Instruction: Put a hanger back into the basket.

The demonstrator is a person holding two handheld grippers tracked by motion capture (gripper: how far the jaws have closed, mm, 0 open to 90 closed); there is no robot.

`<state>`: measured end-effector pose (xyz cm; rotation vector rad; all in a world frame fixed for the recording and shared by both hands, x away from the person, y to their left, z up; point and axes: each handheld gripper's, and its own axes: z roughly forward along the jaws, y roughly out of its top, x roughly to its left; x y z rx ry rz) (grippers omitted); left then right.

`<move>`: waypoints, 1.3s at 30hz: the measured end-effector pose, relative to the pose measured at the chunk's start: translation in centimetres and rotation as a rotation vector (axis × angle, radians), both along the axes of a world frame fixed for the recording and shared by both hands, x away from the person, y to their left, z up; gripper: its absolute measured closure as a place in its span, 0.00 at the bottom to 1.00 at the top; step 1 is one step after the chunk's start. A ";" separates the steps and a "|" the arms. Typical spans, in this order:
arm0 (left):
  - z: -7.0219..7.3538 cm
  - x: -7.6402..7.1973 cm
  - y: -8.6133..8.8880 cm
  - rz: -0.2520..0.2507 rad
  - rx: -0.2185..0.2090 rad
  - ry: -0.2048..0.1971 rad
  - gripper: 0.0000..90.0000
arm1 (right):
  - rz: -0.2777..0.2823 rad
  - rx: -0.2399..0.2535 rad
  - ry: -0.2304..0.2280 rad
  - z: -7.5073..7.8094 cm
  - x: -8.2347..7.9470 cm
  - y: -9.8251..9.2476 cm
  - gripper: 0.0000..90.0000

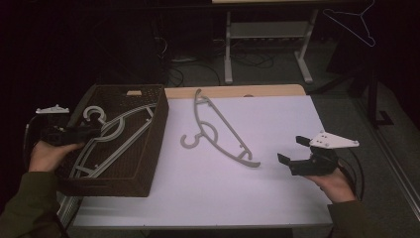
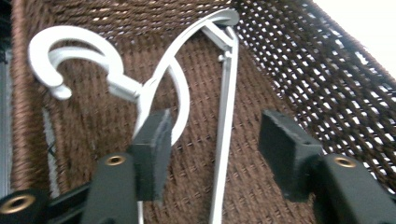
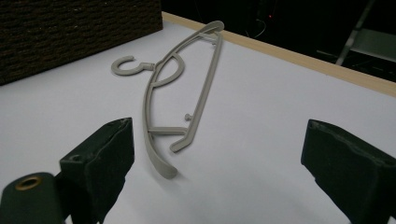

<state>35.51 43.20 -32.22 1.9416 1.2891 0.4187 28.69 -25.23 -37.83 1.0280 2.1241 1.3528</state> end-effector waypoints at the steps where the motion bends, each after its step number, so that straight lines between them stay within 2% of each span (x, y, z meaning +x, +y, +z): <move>1: 0.2 -0.1 -0.4 -0.002 -0.004 -0.006 0.43 | 0.000 0.000 0.001 0.0 0.0 0.0 0.10; 11: 2.0 -0.4 -5.4 -0.089 -0.056 -0.078 0.28 | 0.007 -0.004 -0.008 0.1 0.0 0.2 0.10; 15: 2.6 -0.7 -7.9 -0.120 -0.068 -0.096 0.24 | 0.007 -0.004 0.001 0.1 0.1 0.3 0.10; 21: 3.0 -1.0 -12.2 -0.183 -0.090 -0.127 0.22 | 0.011 -0.018 0.010 0.1 0.4 0.7 0.10; 22: 3.0 -1.1 -13.0 -0.194 -0.100 -0.133 0.22 | 0.007 -0.015 0.022 0.2 0.4 0.8 0.11; 26: 2.9 -1.5 -15.9 -0.242 -0.117 -0.146 0.22 | 0.015 -0.027 0.019 0.3 0.9 1.3 0.13; 30: 2.7 -1.8 -18.7 -0.287 -0.121 -0.152 0.22 | 0.021 -0.034 0.031 0.3 1.3 2.0 0.15; 39: 0.8 -2.7 -23.4 -0.342 -0.118 -0.147 0.22 | 0.049 -0.041 0.058 0.1 2.8 3.4 0.25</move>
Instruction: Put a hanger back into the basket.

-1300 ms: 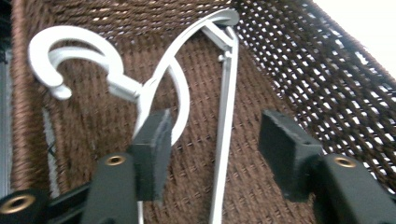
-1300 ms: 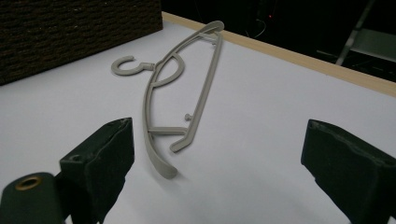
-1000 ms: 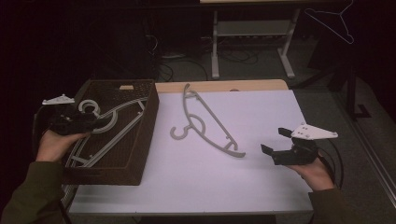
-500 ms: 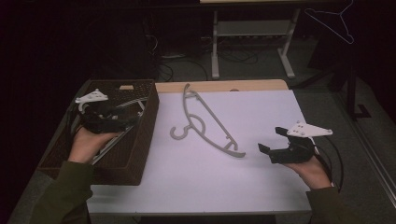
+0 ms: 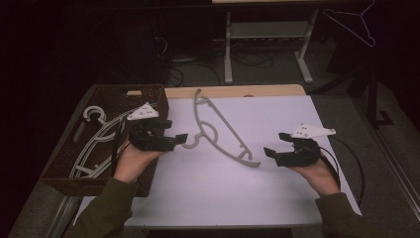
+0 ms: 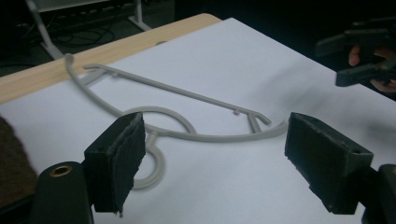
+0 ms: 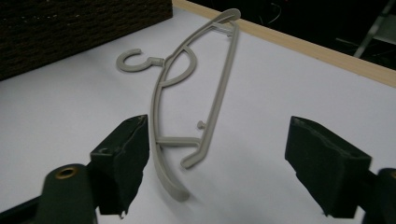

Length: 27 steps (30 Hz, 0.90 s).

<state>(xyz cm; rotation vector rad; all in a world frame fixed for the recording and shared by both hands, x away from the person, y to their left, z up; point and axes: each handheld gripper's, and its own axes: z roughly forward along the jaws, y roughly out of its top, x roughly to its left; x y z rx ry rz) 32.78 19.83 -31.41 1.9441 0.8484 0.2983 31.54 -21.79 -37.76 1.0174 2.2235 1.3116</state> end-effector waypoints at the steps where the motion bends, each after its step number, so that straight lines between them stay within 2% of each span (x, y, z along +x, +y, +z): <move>1: -0.3 -0.1 -0.4 0.000 -0.006 0.001 0.22 | 0.000 0.002 0.004 0.0 0.1 0.2 0.27; 10: -3.1 -1.1 -2.6 -0.030 0.012 0.015 0.22 | 0.033 -0.008 0.025 -0.4 1.6 2.6 0.51; 14: -4.5 -1.4 -3.0 -0.037 0.027 0.028 0.22 | 0.055 -0.038 0.040 -0.9 2.2 3.9 0.63; 16: -5.2 -1.5 -3.2 -0.040 0.041 0.034 0.22 | 0.070 -0.042 0.049 -1.1 2.4 4.5 0.73; 19: -5.9 -1.7 -3.3 -0.043 0.045 0.042 0.22 | 0.100 -0.048 0.061 -1.5 2.9 5.6 0.81; 22: -6.5 -2.0 -3.4 -0.049 0.048 0.043 0.22 | 0.119 -0.048 0.087 -1.8 3.3 6.6 0.82; 27: -7.3 -2.3 -3.5 -0.061 0.054 0.042 0.22 | 0.154 -0.065 0.098 -2.6 4.0 8.3 0.82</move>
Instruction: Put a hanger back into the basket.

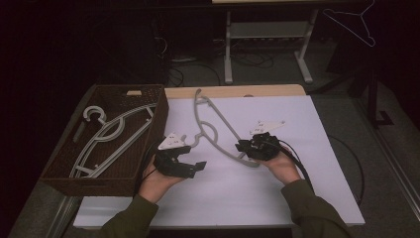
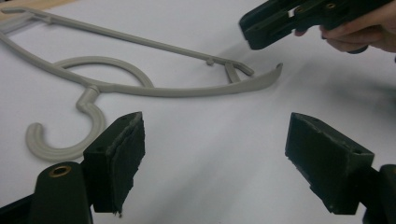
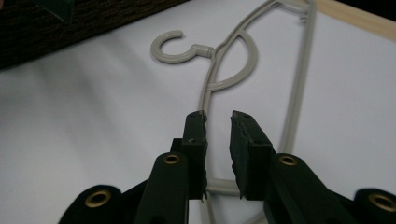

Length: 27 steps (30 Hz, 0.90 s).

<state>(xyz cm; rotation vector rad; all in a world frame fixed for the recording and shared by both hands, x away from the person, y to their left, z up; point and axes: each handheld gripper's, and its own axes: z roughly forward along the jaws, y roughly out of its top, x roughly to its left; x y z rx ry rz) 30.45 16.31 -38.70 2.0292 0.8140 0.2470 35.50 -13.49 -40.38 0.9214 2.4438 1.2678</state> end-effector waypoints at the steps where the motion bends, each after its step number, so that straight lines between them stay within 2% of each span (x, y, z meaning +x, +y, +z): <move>1: -0.1 -0.1 0.0 -0.002 0.001 -0.002 0.22 | 0.000 -0.003 0.013 -0.1 0.1 0.3 0.79; 3: -0.4 -0.3 -0.1 -0.008 0.001 -0.002 0.22 | 0.004 -0.007 0.034 -0.4 0.3 1.0 0.73; 9: -1.1 -0.6 -0.2 -0.015 0.014 0.003 0.22 | 0.016 -0.049 0.065 -1.6 1.1 2.6 0.65; 16: -1.7 -0.7 -0.1 -0.016 0.032 0.015 0.22 | 0.022 -0.123 0.079 -3.0 1.9 4.0 0.65; 19: -1.9 -0.6 -0.1 -0.009 0.027 0.022 0.22 | 0.027 -0.149 0.087 -3.5 2.1 4.4 0.68; 22: -2.0 -0.5 -0.1 -0.010 0.032 0.027 0.22 | 0.023 -0.197 0.087 -4.0 2.1 4.8 0.74; 25: -2.2 -0.4 -0.1 -0.011 0.035 0.027 0.22 | 0.044 -0.202 0.089 -4.0 2.0 4.7 0.87; 27: -2.2 -0.4 -0.1 -0.012 0.036 0.027 0.22 | 0.051 -0.211 0.083 -3.9 1.8 4.7 0.89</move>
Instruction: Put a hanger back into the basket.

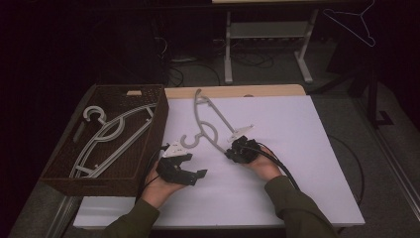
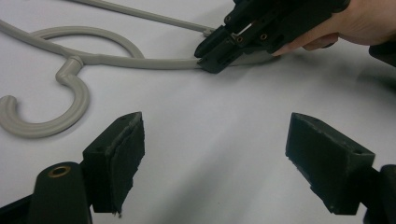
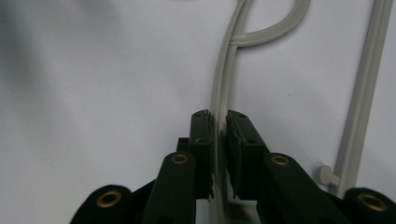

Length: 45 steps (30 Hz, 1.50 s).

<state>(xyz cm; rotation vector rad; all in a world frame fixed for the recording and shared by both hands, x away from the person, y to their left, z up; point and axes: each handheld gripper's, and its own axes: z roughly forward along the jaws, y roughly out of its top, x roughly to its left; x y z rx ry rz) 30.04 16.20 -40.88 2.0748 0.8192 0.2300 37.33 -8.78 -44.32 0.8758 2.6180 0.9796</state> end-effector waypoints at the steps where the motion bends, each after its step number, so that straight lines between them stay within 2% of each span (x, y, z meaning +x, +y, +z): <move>1: 0.0 0.0 0.0 0.001 0.001 -0.001 0.22 | 0.005 -0.002 0.000 0.0 -0.1 -0.1 0.90; 4: 0.0 0.0 0.1 0.005 -0.002 0.000 0.22 | 0.018 -0.010 0.008 0.1 -0.3 -0.6 0.90; 8: 0.1 0.1 0.2 0.007 -0.008 -0.005 0.22 | 0.065 -0.052 -0.009 0.3 -1.2 -2.0 0.90; 9: 0.1 0.1 0.2 0.008 -0.008 -0.004 0.22 | 0.074 -0.053 -0.001 0.3 -1.5 -2.4 0.90; 13: 0.2 0.3 0.2 0.006 -0.002 -0.009 0.23 | 0.139 -0.085 -0.015 0.5 -3.1 -4.4 0.90; 17: 0.4 0.6 0.1 0.007 -0.004 -0.019 0.26 | 0.195 -0.096 -0.007 0.6 -5.3 -6.3 0.90; 20: 0.6 1.1 0.0 0.000 -0.008 -0.027 0.31 | 0.231 -0.107 -0.002 0.7 -7.0 -7.7 0.90; 24: 0.6 2.2 -0.5 -0.020 0.010 -0.045 0.46 | 0.252 -0.092 -0.005 0.6 -8.5 -9.3 0.89; 25: 0.6 2.6 -0.6 -0.027 0.011 -0.052 0.52 | 0.239 -0.082 0.003 0.6 -8.7 -9.5 0.87; 26: 0.6 3.1 -0.8 -0.035 0.025 -0.057 0.58 | 0.235 -0.071 -0.007 0.6 -8.8 -9.8 0.81; 28: 0.5 4.2 -1.1 -0.043 0.046 -0.068 0.70 | 0.195 -0.025 0.001 1.1 -9.2 -10.2 0.78; 30: 0.3 5.4 -1.6 -0.044 0.042 -0.063 0.81 | 0.171 0.003 0.003 1.6 -9.8 -10.6 0.81; 32: 0.1 6.7 -2.0 -0.055 0.057 -0.055 0.93 | 0.147 0.042 0.031 1.7 -10.5 -10.8 0.87; 34: -0.3 8.0 -2.7 -0.050 0.077 -0.056 1.00 | 0.144 0.045 0.043 1.5 -10.9 -11.1 0.92; 36: -0.8 9.3 -3.2 -0.056 0.100 -0.053 1.00 | 0.143 0.043 0.050 1.3 -11.3 -11.2 0.96; 37: -1.0 9.8 -3.5 -0.046 0.095 -0.047 1.00 | 0.144 0.039 0.052 1.3 -11.5 -11.3 0.97; 39: -1.5 10.7 -4.1 -0.046 0.125 -0.049 1.00 | 0.139 0.036 0.061 1.1 -11.7 -11.4 0.99; 43: -2.2 12.0 -4.8 -0.046 0.194 -0.042 1.00 | 0.129 0.022 0.065 0.8 -11.7 -11.7 0.99; 45: -2.5 12.2 -4.9 -0.049 0.217 -0.022 1.00 | 0.131 0.012 0.059 0.7 -11.5 -11.7 0.99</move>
